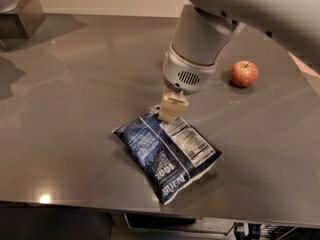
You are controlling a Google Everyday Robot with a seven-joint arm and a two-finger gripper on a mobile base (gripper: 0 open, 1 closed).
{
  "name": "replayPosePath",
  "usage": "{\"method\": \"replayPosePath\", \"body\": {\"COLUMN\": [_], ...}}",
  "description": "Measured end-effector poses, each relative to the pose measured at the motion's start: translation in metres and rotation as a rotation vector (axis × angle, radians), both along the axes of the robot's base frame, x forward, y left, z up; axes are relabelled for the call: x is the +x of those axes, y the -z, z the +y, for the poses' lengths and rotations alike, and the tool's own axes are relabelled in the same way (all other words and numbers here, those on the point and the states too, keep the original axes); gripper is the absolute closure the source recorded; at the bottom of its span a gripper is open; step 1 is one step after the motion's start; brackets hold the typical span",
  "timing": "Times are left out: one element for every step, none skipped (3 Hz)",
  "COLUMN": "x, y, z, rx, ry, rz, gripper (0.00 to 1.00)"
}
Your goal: Pick blue chip bag
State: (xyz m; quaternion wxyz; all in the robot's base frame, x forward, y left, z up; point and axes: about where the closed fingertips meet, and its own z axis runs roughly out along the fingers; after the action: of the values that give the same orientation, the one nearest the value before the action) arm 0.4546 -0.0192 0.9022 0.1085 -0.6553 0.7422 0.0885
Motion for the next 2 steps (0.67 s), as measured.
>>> {"method": "replayPosePath", "body": {"x": [-0.003, -0.003], "y": [-0.024, -0.052], "z": [-0.003, -0.004], "rx": [0.034, 0.071], "ry": [-0.053, -0.116], "rz": [0.009, 0.012], "gripper": [1.0, 1.0]}}
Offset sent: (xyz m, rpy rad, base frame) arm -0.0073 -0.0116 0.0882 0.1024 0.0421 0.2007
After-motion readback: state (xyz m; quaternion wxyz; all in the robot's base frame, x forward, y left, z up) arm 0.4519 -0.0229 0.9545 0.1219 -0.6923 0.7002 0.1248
